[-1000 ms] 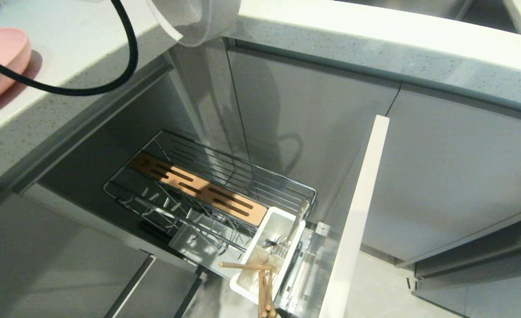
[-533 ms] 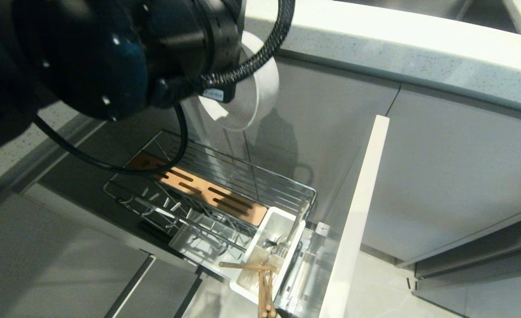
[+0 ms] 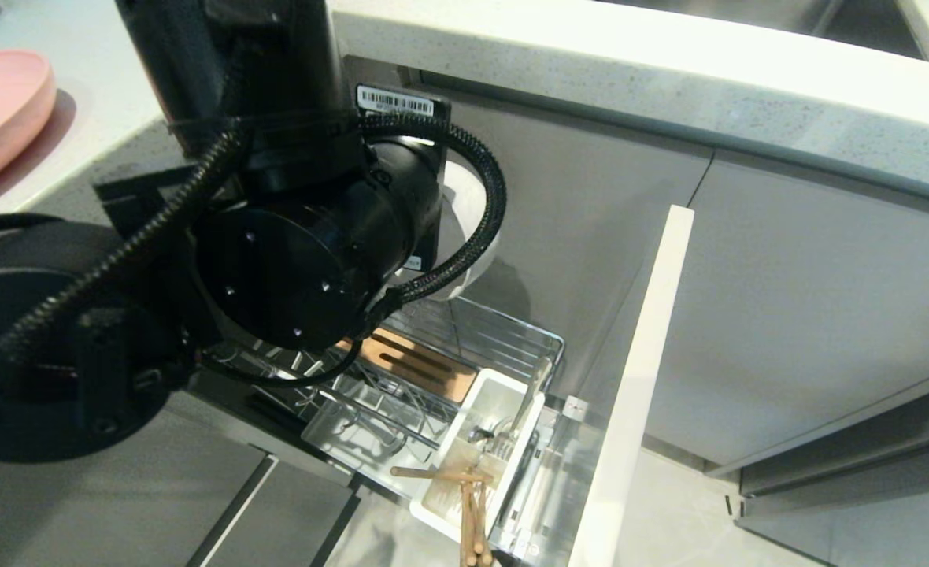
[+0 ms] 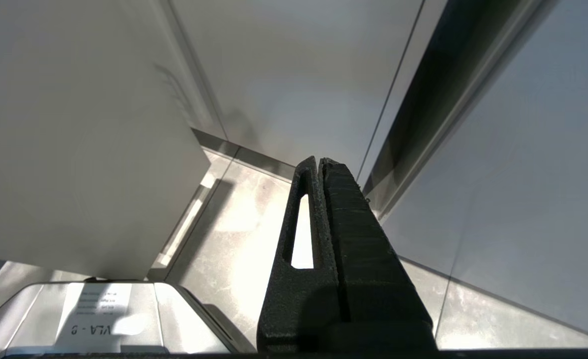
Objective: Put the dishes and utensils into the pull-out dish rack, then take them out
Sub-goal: Pick up the bowl and place it in the cupboard
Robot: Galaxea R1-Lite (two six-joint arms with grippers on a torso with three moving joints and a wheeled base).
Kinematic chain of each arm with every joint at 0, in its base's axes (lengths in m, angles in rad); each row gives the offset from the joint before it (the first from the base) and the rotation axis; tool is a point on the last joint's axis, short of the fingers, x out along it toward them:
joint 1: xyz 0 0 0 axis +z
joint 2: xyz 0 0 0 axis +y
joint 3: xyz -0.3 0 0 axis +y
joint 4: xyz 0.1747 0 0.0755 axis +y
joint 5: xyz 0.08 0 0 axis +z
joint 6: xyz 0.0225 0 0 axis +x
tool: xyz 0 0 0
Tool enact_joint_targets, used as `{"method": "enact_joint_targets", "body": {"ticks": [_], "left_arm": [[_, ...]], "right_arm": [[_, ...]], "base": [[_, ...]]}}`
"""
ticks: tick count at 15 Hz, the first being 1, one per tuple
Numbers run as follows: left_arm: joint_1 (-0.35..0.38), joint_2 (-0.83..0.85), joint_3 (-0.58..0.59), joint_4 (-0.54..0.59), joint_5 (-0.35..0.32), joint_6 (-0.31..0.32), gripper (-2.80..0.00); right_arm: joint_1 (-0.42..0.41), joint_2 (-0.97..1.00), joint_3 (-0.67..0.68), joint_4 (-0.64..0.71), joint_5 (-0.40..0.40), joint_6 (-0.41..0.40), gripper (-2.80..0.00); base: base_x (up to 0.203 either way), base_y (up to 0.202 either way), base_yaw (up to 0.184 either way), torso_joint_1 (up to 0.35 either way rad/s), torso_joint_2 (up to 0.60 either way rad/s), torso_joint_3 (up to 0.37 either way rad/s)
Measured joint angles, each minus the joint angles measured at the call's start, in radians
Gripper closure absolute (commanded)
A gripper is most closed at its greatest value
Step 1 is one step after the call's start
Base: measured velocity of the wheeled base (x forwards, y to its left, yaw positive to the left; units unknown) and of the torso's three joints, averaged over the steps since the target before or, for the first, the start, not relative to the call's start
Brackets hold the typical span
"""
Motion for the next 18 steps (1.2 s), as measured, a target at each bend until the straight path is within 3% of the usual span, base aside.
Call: {"method": "enact_joint_targets", "body": {"ticks": [9, 18], "left_arm": [[0.064, 0.098, 0.230, -0.397, -0.034, -0.012, 0.00], [0.138, 0.233, 0.292, -0.612, -0.121, -0.027, 0.00]], "right_arm": [[0.000, 0.000, 0.000, 0.000, 0.000, 0.000, 0.00], [0.000, 0.000, 0.000, 0.000, 0.000, 0.000, 0.00]], "base": [[0.000, 0.000, 0.000, 0.000, 0.00, 0.000], [0.000, 0.000, 0.000, 0.000, 0.00, 0.000]]}}
